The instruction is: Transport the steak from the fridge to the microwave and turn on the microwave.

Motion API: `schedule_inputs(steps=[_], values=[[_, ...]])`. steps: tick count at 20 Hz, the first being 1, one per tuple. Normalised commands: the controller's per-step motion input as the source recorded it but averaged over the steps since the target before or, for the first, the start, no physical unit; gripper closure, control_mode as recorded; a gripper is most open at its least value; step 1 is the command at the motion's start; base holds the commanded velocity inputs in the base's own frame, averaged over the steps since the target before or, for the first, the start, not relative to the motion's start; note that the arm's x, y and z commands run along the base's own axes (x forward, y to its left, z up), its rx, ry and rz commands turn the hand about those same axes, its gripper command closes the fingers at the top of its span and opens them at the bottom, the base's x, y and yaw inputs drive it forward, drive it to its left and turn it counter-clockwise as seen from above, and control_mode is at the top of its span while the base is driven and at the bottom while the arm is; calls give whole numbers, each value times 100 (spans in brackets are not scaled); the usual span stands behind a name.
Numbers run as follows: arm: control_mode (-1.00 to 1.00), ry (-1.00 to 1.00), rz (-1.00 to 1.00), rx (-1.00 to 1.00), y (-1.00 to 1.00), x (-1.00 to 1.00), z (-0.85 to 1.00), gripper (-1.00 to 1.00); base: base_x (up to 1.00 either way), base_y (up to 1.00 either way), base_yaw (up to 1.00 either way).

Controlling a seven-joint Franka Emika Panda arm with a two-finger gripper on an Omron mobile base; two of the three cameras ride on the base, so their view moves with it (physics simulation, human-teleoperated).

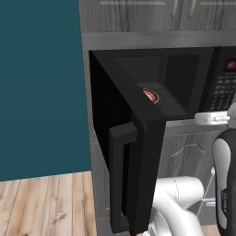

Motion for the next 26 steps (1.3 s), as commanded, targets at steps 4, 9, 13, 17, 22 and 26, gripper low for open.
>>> schedule_inputs(steps=[4, 9, 13, 17, 22, 26], values=[[-100, -11, 0, 0, 2, -45, 0, -100, 0, 0, 0], [-100, -8, 0, 0, 8, -53, 6, -100, 0, 0, 0], [-100, -3, 0, 0, 23, -49, 1, 100, 0, 0, 0], [-100, 0, 0, 0, 12, -37, 0, 100, 0, 0, 0], [-100, 0, 0, 0, 0, -22, 0, 100, 0, 0, 0], [-100, 0, 0, 0, 0, 0, 0, 100, 0, 0, 0]])
